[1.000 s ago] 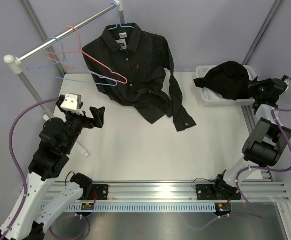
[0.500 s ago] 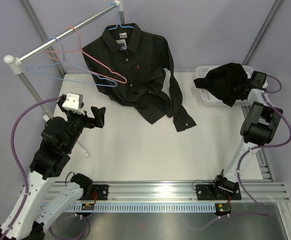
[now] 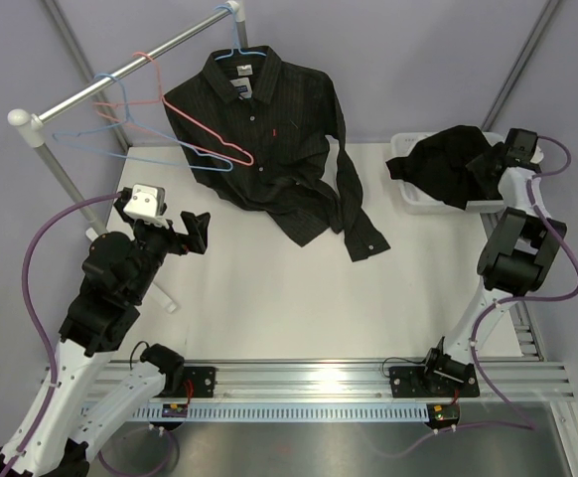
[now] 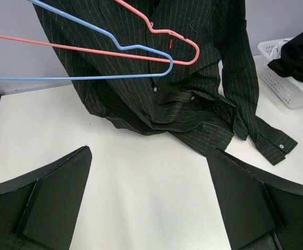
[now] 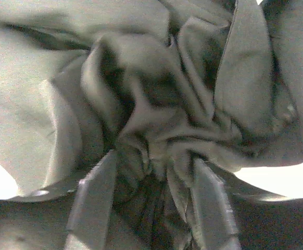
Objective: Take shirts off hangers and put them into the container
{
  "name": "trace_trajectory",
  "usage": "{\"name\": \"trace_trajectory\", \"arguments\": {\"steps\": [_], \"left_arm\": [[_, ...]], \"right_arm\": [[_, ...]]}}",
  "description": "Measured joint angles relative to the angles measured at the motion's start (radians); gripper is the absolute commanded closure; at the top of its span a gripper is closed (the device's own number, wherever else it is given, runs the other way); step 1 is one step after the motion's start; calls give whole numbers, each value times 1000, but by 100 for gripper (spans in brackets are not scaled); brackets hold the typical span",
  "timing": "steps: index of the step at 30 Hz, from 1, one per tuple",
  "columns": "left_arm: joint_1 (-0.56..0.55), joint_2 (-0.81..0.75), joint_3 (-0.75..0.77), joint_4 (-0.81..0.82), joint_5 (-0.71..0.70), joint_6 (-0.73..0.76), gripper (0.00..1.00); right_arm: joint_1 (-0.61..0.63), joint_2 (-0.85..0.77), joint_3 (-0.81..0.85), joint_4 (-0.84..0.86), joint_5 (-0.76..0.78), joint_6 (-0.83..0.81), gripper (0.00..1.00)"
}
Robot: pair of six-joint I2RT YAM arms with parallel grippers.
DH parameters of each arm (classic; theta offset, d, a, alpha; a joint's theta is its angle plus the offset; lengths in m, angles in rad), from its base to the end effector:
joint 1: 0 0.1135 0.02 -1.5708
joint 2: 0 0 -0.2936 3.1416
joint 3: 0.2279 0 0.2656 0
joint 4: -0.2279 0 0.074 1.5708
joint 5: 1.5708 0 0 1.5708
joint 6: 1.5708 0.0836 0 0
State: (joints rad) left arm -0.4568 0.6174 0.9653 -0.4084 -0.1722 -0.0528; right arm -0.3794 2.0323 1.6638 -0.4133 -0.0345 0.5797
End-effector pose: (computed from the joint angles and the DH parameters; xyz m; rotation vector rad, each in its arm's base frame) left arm 0.1494 -0.0575 0.4186 0.1974 1.6243 -0.2507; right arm 0.4892 -0.1920 0.2282 1.0721 2.0982 0.1385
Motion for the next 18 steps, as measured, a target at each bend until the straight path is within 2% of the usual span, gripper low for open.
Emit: {"name": "trace_trajectory", "arguments": {"steps": [6,12,16,18], "left_arm": [[0,0,0,0,0,0,1],[0,0,5,-10,0,-1,1],[0,11,62,-71,-6,-10,1],[0,13,98,-98,-13,-18,1]], "right_arm": [[0,-204,5,-30,51,-39,11],[0,-462,-11,-21,79,-71,6],[0,-705,-113,-19,79,-87,0],[0,-826,-146,-24,76,-92,1]]}}
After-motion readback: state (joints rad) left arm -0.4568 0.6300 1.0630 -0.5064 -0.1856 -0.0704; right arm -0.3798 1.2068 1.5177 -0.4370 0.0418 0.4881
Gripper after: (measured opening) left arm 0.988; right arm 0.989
